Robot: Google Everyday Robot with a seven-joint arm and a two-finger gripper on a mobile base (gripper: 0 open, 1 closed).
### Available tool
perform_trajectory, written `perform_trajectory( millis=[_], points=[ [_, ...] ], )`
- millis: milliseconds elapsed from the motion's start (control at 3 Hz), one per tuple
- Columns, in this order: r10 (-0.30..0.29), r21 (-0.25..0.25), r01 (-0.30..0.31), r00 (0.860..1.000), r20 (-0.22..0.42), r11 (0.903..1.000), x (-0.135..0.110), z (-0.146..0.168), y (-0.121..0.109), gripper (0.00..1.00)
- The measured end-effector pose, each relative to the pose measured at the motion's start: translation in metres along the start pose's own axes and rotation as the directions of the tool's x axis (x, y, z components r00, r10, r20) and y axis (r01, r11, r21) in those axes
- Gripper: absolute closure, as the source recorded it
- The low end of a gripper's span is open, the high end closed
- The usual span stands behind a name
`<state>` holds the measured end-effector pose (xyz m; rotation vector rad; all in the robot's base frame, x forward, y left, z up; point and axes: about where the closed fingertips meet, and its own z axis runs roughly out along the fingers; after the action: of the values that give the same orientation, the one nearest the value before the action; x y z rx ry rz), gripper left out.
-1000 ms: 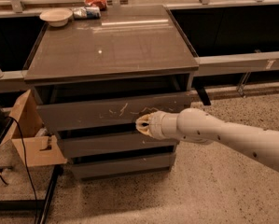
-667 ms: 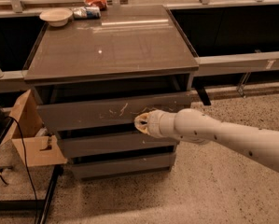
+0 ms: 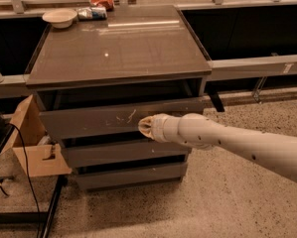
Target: Close top drawer
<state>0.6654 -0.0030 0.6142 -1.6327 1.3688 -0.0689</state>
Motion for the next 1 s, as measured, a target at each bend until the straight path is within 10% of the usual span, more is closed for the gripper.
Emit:
perform_trajectory(
  millis=[1000],
  points=[
    [-0.028, -0.019, 0.029, 0.999, 0.042, 0.9994, -0.0128, 0.0305, -0.0129, 1.00]
  ],
)
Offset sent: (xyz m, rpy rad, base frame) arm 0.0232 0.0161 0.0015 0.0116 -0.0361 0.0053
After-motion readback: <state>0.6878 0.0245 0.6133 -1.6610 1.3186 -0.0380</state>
